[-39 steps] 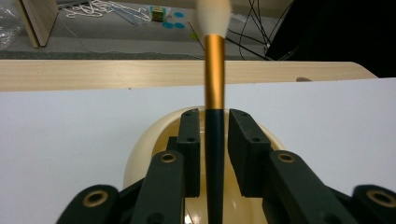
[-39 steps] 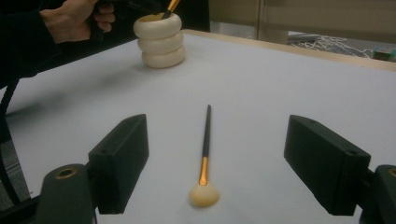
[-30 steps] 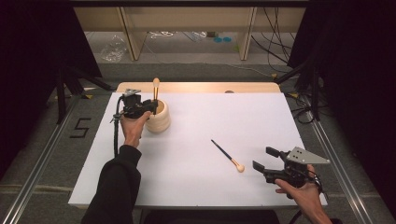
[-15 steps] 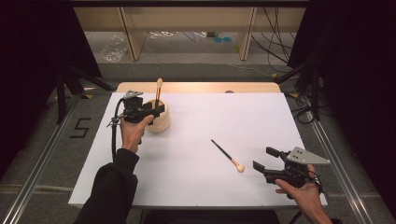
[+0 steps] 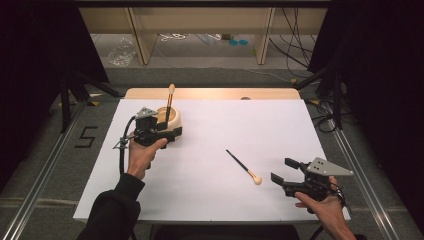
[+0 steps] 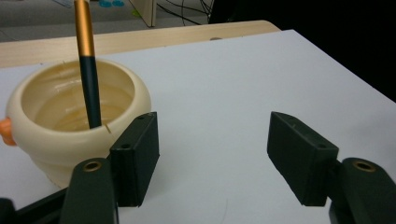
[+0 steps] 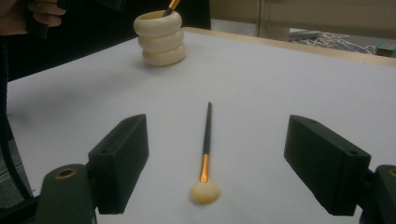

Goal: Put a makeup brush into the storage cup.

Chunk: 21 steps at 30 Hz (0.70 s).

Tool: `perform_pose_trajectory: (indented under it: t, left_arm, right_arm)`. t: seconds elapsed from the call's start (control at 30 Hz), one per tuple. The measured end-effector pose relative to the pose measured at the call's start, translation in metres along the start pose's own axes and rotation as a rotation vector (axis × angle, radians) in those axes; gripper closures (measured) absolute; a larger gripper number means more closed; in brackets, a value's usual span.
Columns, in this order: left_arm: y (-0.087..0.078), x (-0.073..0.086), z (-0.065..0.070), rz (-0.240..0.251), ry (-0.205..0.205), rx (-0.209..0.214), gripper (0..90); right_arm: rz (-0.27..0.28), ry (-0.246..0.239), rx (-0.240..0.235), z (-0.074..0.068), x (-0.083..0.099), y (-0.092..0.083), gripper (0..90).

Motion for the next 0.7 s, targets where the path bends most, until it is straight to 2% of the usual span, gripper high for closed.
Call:
perform_pose_trajectory:
  t: [0.07,0.13,0.23,0.27,0.3,0.33,0.43,0.53,0.57,0.6,0.63,0.7]
  left_arm:
    - [0.0,0.006,0.003,-0.017,-0.004,0.016,33.8]
    - [0.0,0.01,0.006,-0.025,0.015,0.022,33.3]
    - [-0.001,0.016,0.013,-0.035,0.019,0.031,32.6]
    - [-0.001,0.018,0.015,-0.034,0.026,0.03,32.2]
    - [-0.002,0.019,0.018,-0.037,0.037,0.031,32.1]
    - [-0.002,0.02,0.021,-0.04,0.04,0.037,32.0]
    - [-0.003,0.023,0.029,-0.047,0.068,0.05,30.9]
    - [-0.004,0.025,0.037,-0.055,0.095,0.049,29.2]
    - [-0.005,0.027,0.038,-0.061,0.116,0.05,28.5]
    - [-0.004,0.027,0.041,-0.053,0.105,0.056,27.7]
    - [-0.005,0.029,0.042,-0.063,0.116,0.058,27.2]
    - [-0.005,0.033,0.047,-0.054,0.104,0.079,25.5]
  right_arm:
    - [0.003,-0.004,0.006,0.001,0.001,0.001,22.9]
    - [0.003,-0.005,0.006,0.001,0.001,0.001,22.9]
    - [0.0,-0.004,0.001,0.001,0.001,0.001,22.9]
    - [-0.04,-0.013,0.021,0.002,0.002,-0.002,22.9]
    - [-0.04,-0.013,0.02,0.003,0.003,-0.002,22.9]
    - [0.001,-0.002,-0.001,0.001,0.001,0.001,22.9]
    - [-0.002,0.001,0.002,0.002,0.002,0.001,22.6]
    - [-0.023,0.005,0.015,0.003,0.003,0.0,22.2]
    - [-0.029,0.002,0.014,0.003,0.003,-0.001,22.0]
    - [-0.053,-0.003,0.018,0.003,0.004,-0.002,21.8]
    - [-0.054,-0.003,0.018,0.003,0.004,-0.002,21.8]
    - [-0.012,-0.01,0.001,0.003,0.003,0.002,21.5]
Point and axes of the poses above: each handheld gripper's, and its own axes: y roughly forward along the jaws, x roughly out of its underside, z roughly to its right, the point moved 5 cm from there along y, roughly forward along the jaws, and after that the axes turned 7 degrees about -z, right-handed, at the moved point
